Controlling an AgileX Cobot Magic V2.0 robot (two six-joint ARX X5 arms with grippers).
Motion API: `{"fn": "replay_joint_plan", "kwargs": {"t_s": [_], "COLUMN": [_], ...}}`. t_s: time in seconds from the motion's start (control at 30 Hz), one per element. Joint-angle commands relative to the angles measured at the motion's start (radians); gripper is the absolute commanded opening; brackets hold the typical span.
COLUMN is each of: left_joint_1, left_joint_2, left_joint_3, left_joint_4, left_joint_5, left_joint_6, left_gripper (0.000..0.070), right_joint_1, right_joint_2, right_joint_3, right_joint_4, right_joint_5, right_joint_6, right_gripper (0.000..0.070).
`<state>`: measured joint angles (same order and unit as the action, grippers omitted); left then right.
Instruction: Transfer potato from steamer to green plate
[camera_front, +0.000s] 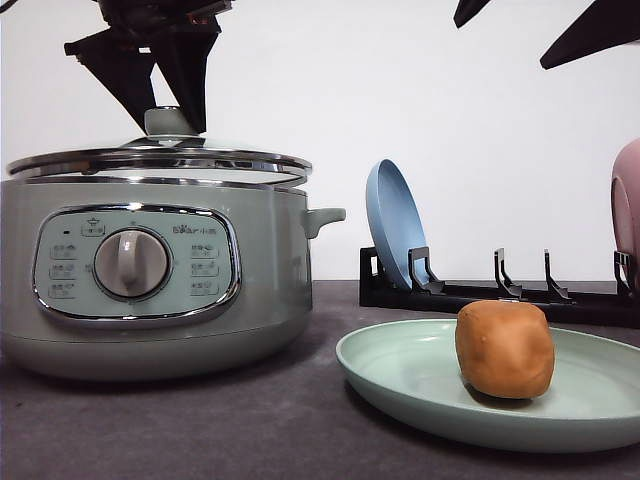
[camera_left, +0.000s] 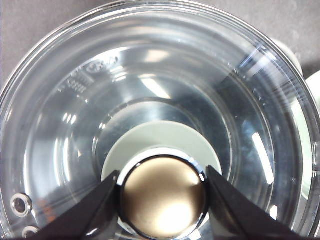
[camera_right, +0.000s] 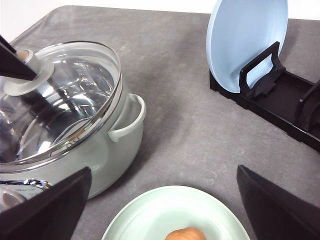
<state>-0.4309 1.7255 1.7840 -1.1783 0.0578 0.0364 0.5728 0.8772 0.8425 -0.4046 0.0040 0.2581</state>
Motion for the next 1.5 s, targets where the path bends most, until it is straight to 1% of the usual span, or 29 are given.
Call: {"fn": "replay_joint_plan", "kwargs": {"t_s": [0.0, 0.4, 0.67, 1.47], "left_joint_1": [-0.008, -0.008, -0.008, -0.008], "left_joint_2": [0.02, 0.042, 0.042, 0.045], "left_joint_3": [0.027, 0.027, 0.027, 0.024], "left_joint_4": [0.02, -0.007, -0.015, -0.027], "left_joint_5": [0.002, 0.002, -0.032, -0.036], "left_joint_6": [0.009, 0.017, 0.025, 0.027], "left_gripper": [0.0, 0.0001, 0.0001, 0.0001], "right_joint_1": [0.005, 0.005, 0.005, 0.005], "right_joint_2": [0.003, 0.003, 0.003, 0.003], "right_joint_3": [0.016, 0.016, 0.016, 0.016], "right_joint_4": [0.006, -0.001, -0.001, -0.001], "right_joint_5": [0.004, 0.004, 0.004, 0.004], "right_joint_6": [-0.012, -0.012, -0.012, -0.012], "right_gripper": [0.0589, 0.0589, 0.0589, 0.0589]}}
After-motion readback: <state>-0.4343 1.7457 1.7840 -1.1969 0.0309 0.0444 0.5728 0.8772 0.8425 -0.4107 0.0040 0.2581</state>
